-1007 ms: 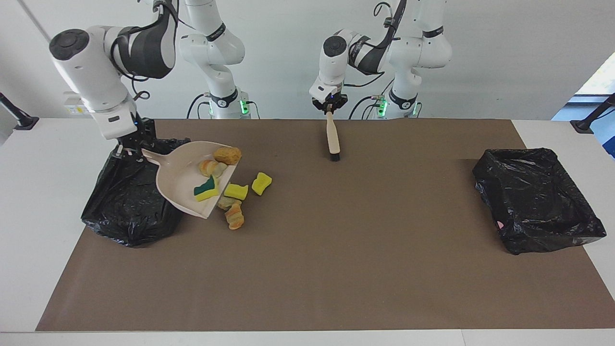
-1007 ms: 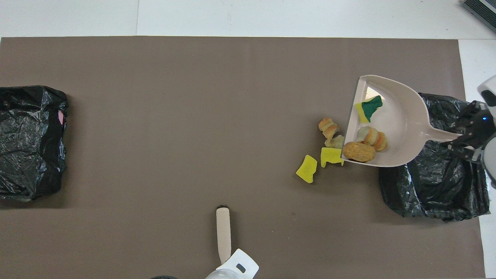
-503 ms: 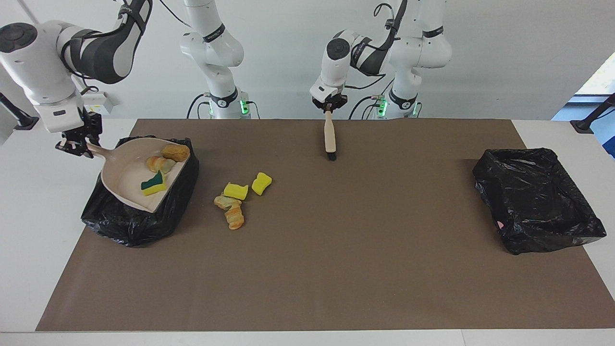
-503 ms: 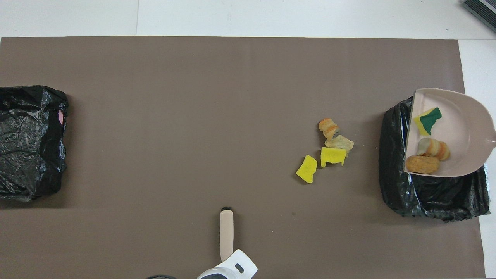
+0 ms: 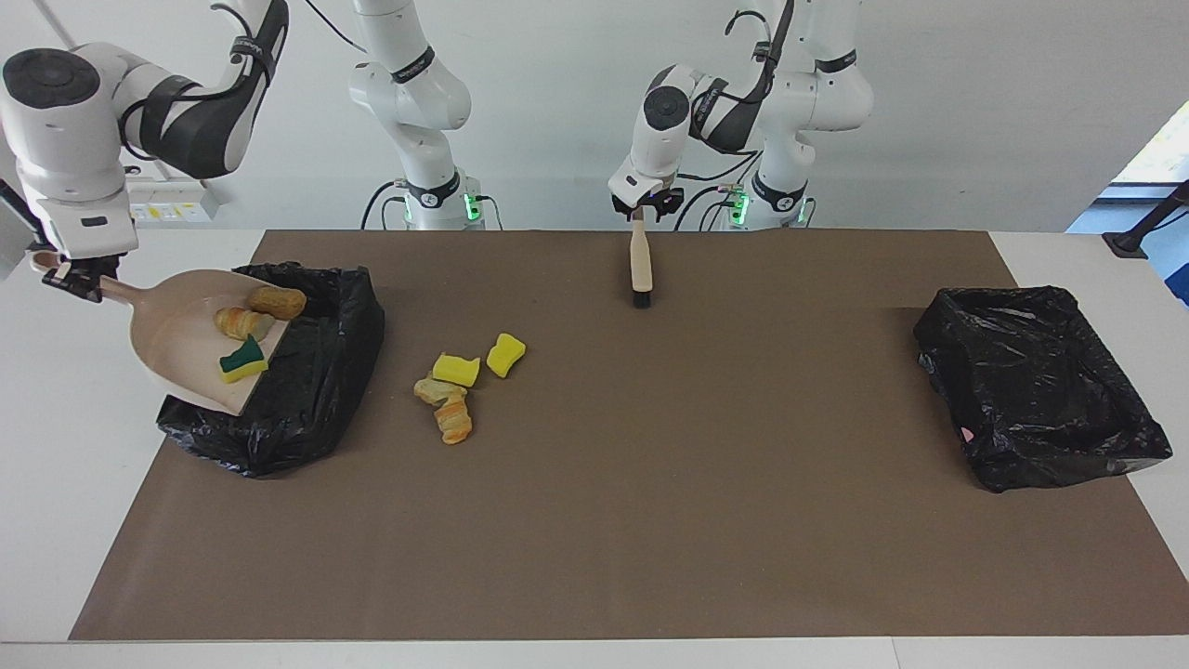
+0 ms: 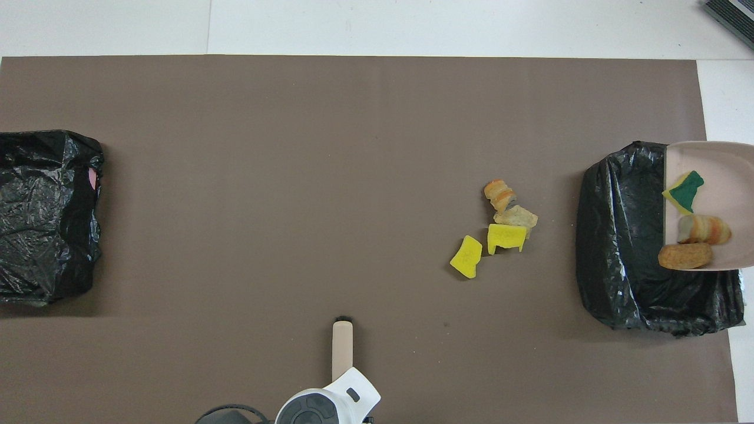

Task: Sweep and dump trash in bin

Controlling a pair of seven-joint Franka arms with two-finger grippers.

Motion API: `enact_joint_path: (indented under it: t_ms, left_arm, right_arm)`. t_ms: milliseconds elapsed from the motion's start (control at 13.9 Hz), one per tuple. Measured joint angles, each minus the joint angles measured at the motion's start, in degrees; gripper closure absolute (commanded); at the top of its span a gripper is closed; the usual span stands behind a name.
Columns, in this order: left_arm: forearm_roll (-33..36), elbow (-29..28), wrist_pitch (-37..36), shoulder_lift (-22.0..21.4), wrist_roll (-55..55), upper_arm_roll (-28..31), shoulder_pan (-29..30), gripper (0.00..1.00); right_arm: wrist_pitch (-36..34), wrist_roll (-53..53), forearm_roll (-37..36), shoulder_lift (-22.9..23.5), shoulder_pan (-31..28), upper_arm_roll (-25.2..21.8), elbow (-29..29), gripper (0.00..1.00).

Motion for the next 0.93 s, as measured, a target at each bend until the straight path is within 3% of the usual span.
enact_joint_path:
  t_ms: [360, 647, 935]
  left_arm:
    - [1.7, 5.2, 0.2, 0.3, 5.5, 5.0, 2.4, 0.0]
    - [12.4, 10.7, -1.0, 1.9, 7.6, 12.9, 2.7, 0.0]
    - [24.9, 25.4, -10.2, 8.6, 10.3, 22.5, 2.7, 0.0]
  right_arm:
    - [0.6, 1.2, -8.8, 2.2, 2.6, 0.2, -0.1, 1.0]
    - [-1.9, 5.6, -13.7, 2.1, 5.7, 0.2, 0.0, 1.0]
    - [-7.7, 9.4, -17.6, 1.2, 8.9, 0.3, 0.5, 1.0]
